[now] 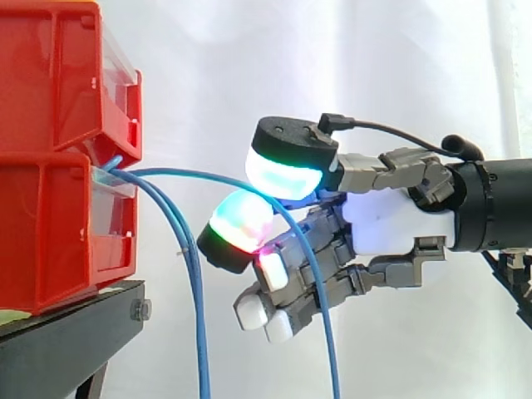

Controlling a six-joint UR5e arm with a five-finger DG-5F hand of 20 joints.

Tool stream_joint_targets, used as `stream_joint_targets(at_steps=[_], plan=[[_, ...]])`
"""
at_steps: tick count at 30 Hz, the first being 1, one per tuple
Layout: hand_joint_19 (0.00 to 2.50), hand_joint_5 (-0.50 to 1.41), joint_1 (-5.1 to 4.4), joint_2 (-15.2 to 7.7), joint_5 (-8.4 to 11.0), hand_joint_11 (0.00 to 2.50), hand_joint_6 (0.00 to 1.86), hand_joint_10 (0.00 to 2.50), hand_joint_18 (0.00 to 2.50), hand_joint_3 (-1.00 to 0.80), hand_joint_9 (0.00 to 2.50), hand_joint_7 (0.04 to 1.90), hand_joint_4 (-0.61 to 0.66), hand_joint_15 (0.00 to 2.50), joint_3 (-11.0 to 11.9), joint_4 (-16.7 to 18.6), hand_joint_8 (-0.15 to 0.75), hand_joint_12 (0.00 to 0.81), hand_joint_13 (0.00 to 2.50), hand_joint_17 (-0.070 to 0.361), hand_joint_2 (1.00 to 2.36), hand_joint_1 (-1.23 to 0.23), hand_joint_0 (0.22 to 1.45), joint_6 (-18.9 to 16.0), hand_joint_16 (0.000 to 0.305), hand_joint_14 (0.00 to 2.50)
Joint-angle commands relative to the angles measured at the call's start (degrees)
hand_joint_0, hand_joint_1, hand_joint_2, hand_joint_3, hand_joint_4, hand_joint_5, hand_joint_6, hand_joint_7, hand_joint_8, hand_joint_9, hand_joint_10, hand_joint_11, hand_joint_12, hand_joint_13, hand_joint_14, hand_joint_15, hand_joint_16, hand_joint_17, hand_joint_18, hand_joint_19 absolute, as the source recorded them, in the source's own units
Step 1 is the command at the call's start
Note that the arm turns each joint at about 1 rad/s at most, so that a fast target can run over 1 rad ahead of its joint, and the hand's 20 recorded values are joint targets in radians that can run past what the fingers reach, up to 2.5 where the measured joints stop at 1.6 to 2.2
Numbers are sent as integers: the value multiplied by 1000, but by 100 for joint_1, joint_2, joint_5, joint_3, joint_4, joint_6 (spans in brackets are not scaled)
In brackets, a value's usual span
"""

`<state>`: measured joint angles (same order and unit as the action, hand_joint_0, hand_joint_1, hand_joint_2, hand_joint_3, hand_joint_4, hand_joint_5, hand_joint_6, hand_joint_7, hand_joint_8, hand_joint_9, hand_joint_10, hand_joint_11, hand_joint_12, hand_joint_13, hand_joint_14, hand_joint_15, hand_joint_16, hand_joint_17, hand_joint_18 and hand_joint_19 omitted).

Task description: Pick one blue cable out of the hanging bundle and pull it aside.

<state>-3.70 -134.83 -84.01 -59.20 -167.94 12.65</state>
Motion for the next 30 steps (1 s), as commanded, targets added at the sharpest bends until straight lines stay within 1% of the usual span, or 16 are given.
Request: stream_joint_targets(at_steps=[1, 6, 12, 14, 16, 17, 18, 19, 22, 23, 26, 28, 29, 30], plan=[[457, -153, -8, 0, 34, 650, 937, 20, 573, -350, 923, 798, 24, 482, -4, -63, 241, 298, 703, 106, 1011, -807, 677, -8, 47, 20], [457, -152, -8, 0, 34, 653, 934, 20, 573, -363, 921, 822, 24, 480, 5, -177, 245, 296, 704, 105, 1010, -810, 678, -78, 47, 20], [453, -151, -8, 0, 25, 648, 932, 20, 577, -357, 923, 855, 10, 479, 5, -186, 244, 296, 705, 104, 1011, -808, 680, -201, 46, 19], [461, -151, -8, 0, 25, 660, 934, 22, 576, -359, 922, 835, 17, 479, 5, -177, 242, 295, 704, 105, 1011, -808, 682, -210, 46, 21], [471, -149, -8, 0, 25, 643, 933, 20, 573, -376, 922, 811, 49, 482, 14, -177, 240, 294, 703, 105, 1010, -781, 652, -315, 46, 22], [478, -146, -8, 0, 25, 651, 931, 23, 569, -411, 934, 787, 59, 495, 14, -177, 247, 298, 702, 105, 1007, -735, 602, -324, 47, 21], [488, -145, -8, 0, 25, 646, 924, 22, 569, -440, 940, 800, 61, 495, 14, -177, 247, 300, 705, 107, 1005, -703, 572, -333, 47, 20], [491, -142, -8, 0, 25, 645, 910, 20, 571, -475, 944, 808, 71, 493, 5, -177, 260, 308, 713, 111, 1002, -637, 538, -342, 49, 19], [488, -140, -8, 0, 25, 627, 893, 19, 582, -500, 963, 811, 87, 495, 14, -186, 275, 327, 732, 119, 1000, -505, 498, -342, 53, 20], [496, -138, -8, 0, 34, 623, 886, 21, 577, -500, 972, 826, 83, 496, 14, -186, 280, 331, 734, 120, 1000, -457, 495, -342, 54, 19], [516, -137, -8, 0, 34, 628, 881, 19, 560, -500, 970, 856, 68, 502, 14, -204, 273, 326, 729, 117, 1000, -389, 521, -351, 52, 19], [529, -134, -8, 0, 25, 619, 886, 20, 543, -447, 966, 880, 60, 505, 14, -195, 269, 316, 731, 111, 1004, -394, 570, -377, 49, 21], [523, -134, -8, 0, 25, 616, 890, 22, 550, -378, 979, 887, 50, 500, 5, -195, 267, 311, 734, 109, 1010, -447, 599, -386, 49, 21], [522, -133, -8, 0, 25, 622, 893, 22, 557, -352, 981, 885, 48, 506, 5, -195, 268, 311, 735, 109, 1012, -464, 602, -386, 48, 20]])
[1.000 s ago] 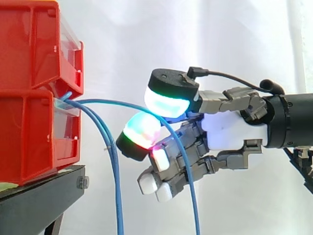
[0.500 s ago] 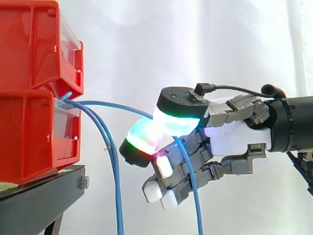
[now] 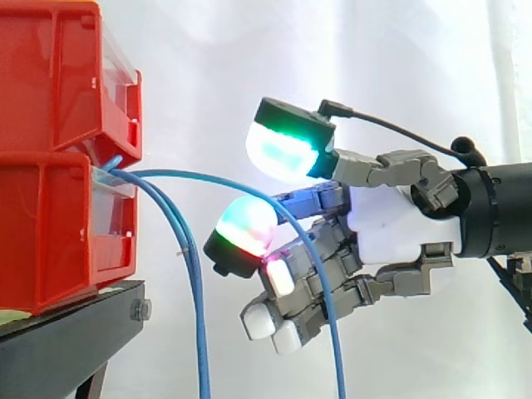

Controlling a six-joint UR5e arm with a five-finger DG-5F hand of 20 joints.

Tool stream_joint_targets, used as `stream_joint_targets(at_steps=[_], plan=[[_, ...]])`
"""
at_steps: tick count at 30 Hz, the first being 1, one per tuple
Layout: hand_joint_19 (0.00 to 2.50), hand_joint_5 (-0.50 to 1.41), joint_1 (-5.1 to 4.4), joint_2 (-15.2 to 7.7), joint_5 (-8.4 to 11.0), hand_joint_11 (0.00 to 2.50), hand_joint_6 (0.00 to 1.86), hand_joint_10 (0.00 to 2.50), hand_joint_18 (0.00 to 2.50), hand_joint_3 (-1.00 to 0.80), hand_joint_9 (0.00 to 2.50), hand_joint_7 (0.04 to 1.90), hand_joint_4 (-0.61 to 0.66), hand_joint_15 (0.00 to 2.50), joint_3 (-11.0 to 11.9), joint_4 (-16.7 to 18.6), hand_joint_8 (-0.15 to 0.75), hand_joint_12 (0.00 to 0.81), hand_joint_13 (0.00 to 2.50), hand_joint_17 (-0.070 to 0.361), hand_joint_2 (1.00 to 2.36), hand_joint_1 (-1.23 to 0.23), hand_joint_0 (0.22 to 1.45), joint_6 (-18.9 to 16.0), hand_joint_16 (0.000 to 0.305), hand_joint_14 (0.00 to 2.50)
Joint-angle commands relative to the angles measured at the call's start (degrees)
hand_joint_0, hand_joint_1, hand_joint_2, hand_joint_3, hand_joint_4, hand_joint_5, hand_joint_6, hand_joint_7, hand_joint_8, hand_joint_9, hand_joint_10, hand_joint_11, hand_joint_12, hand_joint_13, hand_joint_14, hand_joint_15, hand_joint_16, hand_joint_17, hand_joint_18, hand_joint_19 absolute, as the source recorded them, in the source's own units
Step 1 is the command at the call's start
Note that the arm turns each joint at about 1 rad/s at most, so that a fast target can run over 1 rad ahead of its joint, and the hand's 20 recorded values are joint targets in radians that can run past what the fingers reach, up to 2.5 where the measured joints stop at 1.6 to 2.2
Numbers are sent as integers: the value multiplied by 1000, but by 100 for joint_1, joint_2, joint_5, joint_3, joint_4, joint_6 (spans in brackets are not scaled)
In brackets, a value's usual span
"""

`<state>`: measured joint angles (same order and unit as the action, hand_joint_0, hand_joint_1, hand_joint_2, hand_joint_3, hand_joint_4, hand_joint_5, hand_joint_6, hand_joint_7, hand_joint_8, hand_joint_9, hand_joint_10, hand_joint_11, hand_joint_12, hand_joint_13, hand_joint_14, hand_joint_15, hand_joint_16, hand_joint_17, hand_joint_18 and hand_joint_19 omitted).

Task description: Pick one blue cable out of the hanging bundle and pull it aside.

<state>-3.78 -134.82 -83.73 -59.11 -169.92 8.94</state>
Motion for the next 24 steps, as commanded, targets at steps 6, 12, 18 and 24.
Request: stream_joint_targets(at_steps=[6, 12, 18, 24], plan=[[504, -126, 0, 0, -3, 618, 903, 19, 599, -206, 991, 906, 42, 491, 5, 3, 283, 325, 754, 115, 1016, -563, 597, -77, 51, 20], [458, -116, 9, 9, 32, 601, 921, 17, 675, -81, 1014, 865, 51, 474, 5, -15, 304, 352, 785, 130, 1009, -668, 602, -77, 58, 17], [435, -113, 0, 0, 120, 603, 927, 19, 687, -15, 1020, 915, 7, 467, 5, -15, 310, 349, 797, 132, 1005, -728, 625, -95, 59, 17], [447, -123, 0, 0, 234, 624, 940, 20, 641, -43, 977, 896, -37, 484, 5, -15, 280, 326, 770, 121, 1012, -765, 646, -130, 54, 19]])
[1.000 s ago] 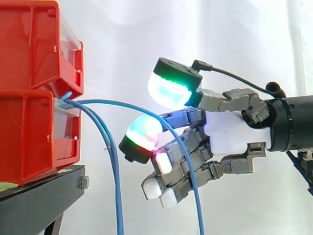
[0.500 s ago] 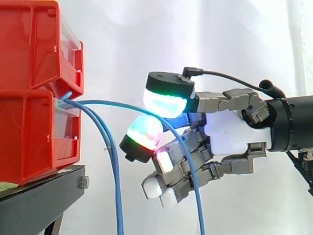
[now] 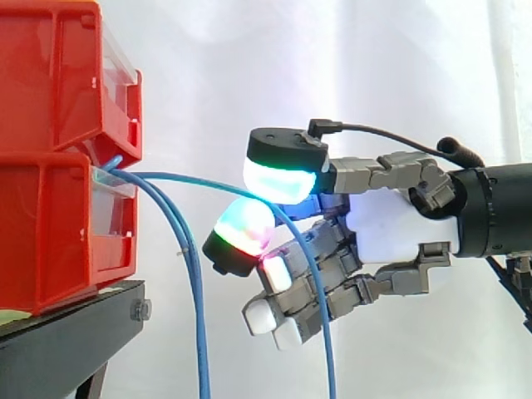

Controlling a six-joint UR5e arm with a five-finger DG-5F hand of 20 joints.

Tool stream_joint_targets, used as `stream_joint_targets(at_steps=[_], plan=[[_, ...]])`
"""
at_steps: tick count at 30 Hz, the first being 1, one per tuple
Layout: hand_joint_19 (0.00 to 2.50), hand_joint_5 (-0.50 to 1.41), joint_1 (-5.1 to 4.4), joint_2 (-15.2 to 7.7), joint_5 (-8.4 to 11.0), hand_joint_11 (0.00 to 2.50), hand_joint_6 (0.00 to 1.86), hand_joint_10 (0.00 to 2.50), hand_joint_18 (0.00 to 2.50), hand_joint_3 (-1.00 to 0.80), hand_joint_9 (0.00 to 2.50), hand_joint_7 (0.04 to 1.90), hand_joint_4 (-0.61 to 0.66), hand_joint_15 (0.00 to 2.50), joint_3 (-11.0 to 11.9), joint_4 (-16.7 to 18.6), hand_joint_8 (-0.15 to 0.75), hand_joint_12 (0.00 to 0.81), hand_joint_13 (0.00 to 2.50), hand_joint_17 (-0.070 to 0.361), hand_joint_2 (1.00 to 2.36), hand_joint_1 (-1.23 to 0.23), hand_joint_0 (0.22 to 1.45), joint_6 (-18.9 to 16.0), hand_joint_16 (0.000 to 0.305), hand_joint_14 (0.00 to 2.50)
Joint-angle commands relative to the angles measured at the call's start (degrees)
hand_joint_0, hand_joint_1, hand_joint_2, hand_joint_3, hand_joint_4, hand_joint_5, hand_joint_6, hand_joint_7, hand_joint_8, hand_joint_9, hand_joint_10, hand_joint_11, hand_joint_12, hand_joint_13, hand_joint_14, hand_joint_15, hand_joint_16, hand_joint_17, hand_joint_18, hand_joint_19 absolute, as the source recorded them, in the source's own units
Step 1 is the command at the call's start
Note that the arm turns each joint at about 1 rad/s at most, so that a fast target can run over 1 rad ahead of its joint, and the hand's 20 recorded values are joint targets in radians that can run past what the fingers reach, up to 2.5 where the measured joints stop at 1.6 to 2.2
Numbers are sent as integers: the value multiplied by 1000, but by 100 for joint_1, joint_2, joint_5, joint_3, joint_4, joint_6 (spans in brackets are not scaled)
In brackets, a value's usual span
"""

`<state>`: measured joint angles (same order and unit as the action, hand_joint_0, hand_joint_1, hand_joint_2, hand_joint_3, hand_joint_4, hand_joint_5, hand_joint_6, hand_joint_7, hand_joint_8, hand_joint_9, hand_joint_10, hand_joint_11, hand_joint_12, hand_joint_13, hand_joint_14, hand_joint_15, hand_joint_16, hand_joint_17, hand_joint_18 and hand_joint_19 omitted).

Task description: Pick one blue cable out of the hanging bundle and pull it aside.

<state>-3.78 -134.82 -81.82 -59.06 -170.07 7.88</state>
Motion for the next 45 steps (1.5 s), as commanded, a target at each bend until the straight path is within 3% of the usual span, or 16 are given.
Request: stream_joint_targets(at_steps=[1, 6, 22, 35, 45], plan=[[451, -126, 0, -1, 70, 624, 940, 23, 622, -68, 968, 927, -48, 487, 0, 0, 267, 314, 754, 116, 1014, -779, 656, -41, 51, 19], [466, -134, 0, -1, 167, 635, 946, 20, 586, -117, 951, 956, -62, 496, 0, -27, 249, 298, 737, 107, 1018, -788, 674, -146, 48, 20], [459, -147, 0, -1, 175, 629, 945, 20, 554, -260, 915, 921, -62, 489, 0, -255, 240, 292, 707, 104, 1016, -787, 705, -208, 46, 20], [465, -137, 0, -1, 175, 605, 949, 21, 548, -250, 959, 979, -250, 475, 0, -290, 215, 281, 720, 99, 1018, -798, 720, -401, 44, 21], [467, -139, 0, -1, 175, 607, 951, 19, 550, -309, 966, 965, -286, 471, 0, -326, 201, 276, 726, 97, 1015, -796, 738, -462, 43, 19]])
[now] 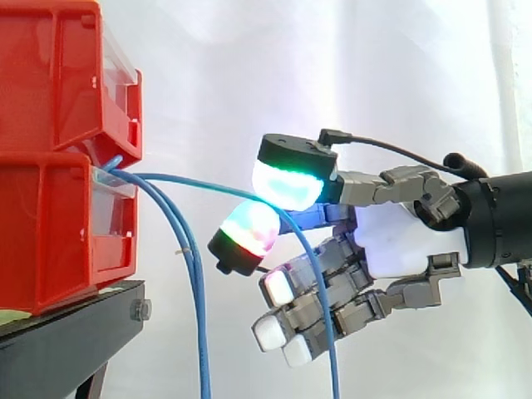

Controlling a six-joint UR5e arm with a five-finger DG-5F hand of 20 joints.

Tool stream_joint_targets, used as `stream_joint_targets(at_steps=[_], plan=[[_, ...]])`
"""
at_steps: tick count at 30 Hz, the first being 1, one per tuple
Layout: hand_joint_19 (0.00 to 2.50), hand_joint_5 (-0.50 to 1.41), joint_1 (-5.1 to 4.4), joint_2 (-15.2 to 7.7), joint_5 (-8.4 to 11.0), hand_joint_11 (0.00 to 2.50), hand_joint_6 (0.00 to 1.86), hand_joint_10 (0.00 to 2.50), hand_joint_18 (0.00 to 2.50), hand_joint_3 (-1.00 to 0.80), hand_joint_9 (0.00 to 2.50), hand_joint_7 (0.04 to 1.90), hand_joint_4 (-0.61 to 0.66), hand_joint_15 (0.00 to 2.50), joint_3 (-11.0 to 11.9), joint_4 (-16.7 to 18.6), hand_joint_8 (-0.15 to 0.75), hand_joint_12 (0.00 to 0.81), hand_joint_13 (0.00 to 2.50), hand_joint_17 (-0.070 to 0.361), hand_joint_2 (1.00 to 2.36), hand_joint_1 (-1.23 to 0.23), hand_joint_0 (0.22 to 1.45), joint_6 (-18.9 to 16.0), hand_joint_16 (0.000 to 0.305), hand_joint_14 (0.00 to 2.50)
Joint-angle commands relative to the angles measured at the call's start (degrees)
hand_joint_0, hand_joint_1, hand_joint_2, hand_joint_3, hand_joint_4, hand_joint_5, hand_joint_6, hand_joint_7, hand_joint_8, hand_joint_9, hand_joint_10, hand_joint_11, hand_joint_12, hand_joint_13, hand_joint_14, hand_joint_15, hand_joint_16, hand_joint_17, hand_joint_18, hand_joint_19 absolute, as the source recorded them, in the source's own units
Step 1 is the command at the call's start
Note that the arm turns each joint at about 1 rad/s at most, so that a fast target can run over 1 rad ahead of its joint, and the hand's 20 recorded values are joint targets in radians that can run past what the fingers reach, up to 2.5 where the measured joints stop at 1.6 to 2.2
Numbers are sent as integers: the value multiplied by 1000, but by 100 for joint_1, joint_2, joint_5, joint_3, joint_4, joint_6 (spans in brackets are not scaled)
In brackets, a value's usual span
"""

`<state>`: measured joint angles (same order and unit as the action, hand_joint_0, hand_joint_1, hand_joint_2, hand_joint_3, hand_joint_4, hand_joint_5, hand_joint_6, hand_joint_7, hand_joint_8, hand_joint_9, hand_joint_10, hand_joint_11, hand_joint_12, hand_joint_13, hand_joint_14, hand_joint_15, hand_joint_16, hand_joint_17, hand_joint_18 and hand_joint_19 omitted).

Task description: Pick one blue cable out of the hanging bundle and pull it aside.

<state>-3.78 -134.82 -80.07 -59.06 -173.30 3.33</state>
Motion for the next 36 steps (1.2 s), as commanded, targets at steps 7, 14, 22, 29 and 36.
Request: stream_joint_targets(at_steps=[7, 14, 22, 29, 36], plan=[[472, -140, 0, 0, 0, 599, 950, 19, 552, -293, 975, 981, -299, 481, 0, -2, 201, 274, 733, 96, 1016, -797, 732, -17, 43, 19], [474, -134, 0, 0, -18, 608, 954, 20, 569, -243, 1023, 1005, -342, 481, 0, -55, 182, 264, 764, 94, 1019, -799, 726, -17, 42, 21], [480, -125, 0, 9, -18, 617, 960, 22, 623, -167, 1114, 1025, -380, 511, 0, -116, 165, 255, 861, 92, 1020, -812, 719, -52, 41, 20], [492, -113, 0, 0, -18, 644, 961, 21, 693, -87, 1202, 1066, -367, 577, 0, -125, 180, 250, 972, 92, 1020, -834, 718, -386, 41, 23], [514, -76, 0, 0, 0, 651, 946, 22, 867, 54, 1398, 1152, -415, 669, 0, -134, 209, 257, 1158, 105, 1003, -906, 725, -482, 47, 26]])
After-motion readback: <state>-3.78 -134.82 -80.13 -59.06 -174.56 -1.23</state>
